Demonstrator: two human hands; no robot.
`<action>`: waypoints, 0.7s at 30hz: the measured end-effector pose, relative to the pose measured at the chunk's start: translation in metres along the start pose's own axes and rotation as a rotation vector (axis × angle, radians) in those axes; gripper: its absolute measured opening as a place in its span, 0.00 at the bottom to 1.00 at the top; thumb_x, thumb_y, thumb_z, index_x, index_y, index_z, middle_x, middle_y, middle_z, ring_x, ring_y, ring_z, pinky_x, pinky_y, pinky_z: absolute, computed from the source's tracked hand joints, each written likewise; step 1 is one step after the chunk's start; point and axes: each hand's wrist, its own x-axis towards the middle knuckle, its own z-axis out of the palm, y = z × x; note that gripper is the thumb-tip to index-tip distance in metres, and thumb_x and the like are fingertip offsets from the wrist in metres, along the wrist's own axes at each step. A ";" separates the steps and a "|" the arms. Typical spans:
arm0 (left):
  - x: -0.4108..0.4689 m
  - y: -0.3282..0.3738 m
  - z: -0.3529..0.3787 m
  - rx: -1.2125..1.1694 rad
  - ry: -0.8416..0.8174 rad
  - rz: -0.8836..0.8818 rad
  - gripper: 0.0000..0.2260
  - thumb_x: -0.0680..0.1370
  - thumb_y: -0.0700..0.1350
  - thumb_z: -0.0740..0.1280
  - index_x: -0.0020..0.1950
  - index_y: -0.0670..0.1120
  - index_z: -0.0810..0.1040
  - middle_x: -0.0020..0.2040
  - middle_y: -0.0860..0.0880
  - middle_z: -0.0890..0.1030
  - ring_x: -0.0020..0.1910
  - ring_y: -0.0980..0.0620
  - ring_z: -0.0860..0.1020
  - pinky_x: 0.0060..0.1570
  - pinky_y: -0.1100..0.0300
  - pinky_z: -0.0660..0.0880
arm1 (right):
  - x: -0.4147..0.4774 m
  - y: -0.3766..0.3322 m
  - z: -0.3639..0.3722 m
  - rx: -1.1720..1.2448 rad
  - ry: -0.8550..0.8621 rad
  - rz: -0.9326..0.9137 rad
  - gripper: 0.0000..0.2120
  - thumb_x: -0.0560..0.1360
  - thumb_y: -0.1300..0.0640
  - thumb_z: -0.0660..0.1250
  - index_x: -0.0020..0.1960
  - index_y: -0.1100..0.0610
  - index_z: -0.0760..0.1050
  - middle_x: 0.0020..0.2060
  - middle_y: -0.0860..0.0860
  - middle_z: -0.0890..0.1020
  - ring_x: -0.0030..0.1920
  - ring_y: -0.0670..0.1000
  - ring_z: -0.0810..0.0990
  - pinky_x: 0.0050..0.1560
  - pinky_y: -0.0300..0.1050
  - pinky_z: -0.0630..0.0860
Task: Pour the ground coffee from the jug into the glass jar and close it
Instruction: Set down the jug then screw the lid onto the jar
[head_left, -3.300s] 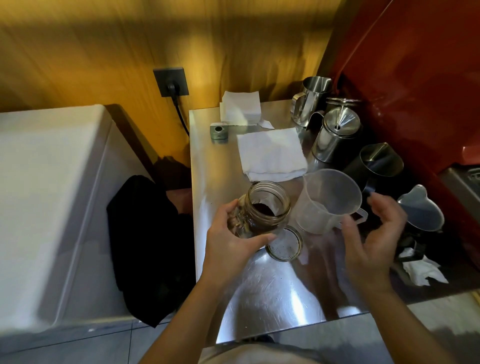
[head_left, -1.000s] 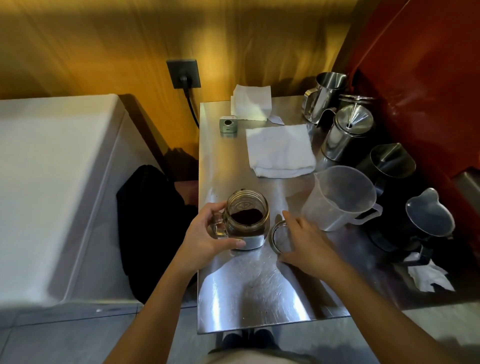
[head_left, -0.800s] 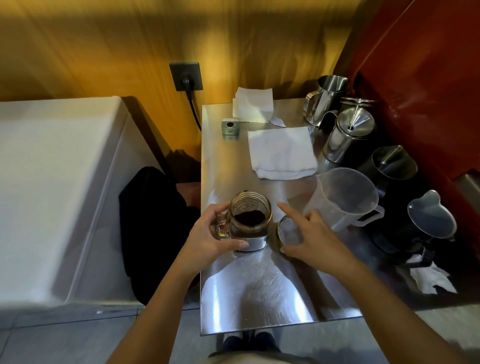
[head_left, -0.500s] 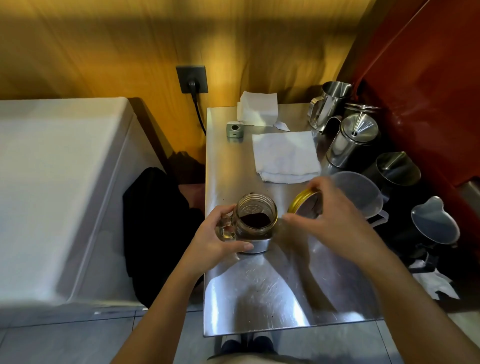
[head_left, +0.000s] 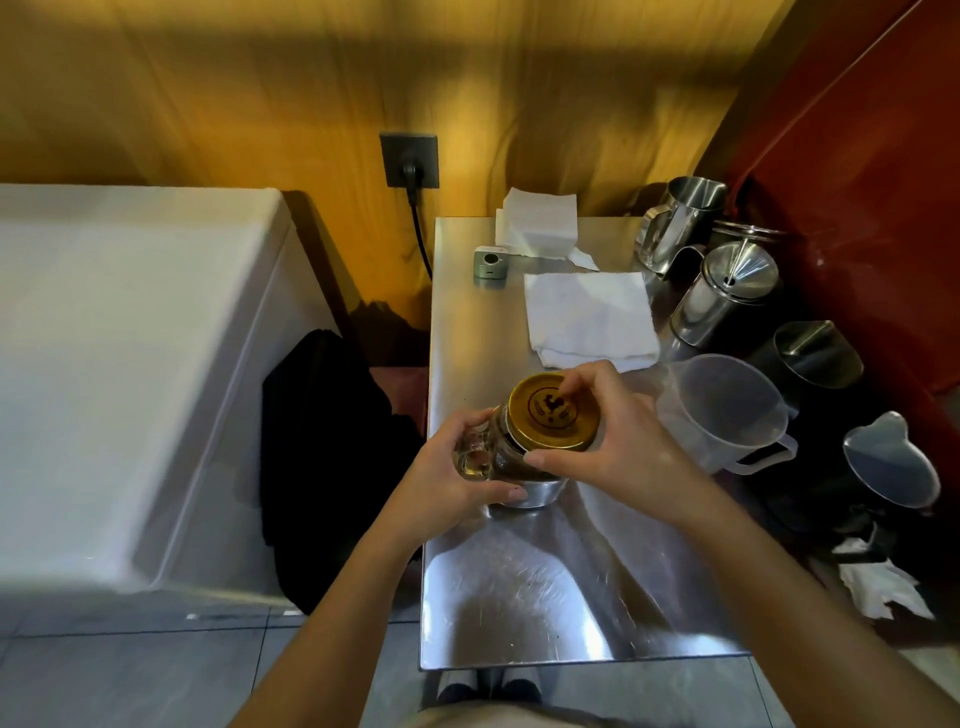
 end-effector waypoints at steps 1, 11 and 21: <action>0.000 0.000 0.000 0.008 -0.001 0.004 0.30 0.61 0.40 0.82 0.55 0.59 0.74 0.49 0.70 0.80 0.50 0.68 0.78 0.44 0.77 0.72 | 0.002 0.001 0.001 -0.034 -0.015 -0.022 0.33 0.61 0.45 0.76 0.60 0.44 0.63 0.54 0.42 0.73 0.56 0.41 0.65 0.64 0.51 0.62; 0.001 0.000 0.000 0.048 -0.004 -0.014 0.30 0.58 0.54 0.80 0.55 0.64 0.71 0.52 0.61 0.79 0.52 0.67 0.76 0.46 0.75 0.73 | 0.022 -0.006 -0.015 -0.380 -0.305 -0.182 0.36 0.64 0.49 0.75 0.66 0.48 0.61 0.62 0.48 0.68 0.60 0.48 0.63 0.60 0.45 0.59; 0.004 -0.002 0.000 0.111 -0.031 -0.028 0.30 0.58 0.57 0.80 0.53 0.73 0.68 0.49 0.75 0.76 0.52 0.73 0.74 0.43 0.79 0.71 | 0.048 -0.021 -0.027 -0.665 -0.501 -0.333 0.38 0.64 0.53 0.75 0.68 0.46 0.59 0.63 0.47 0.71 0.63 0.50 0.67 0.60 0.51 0.61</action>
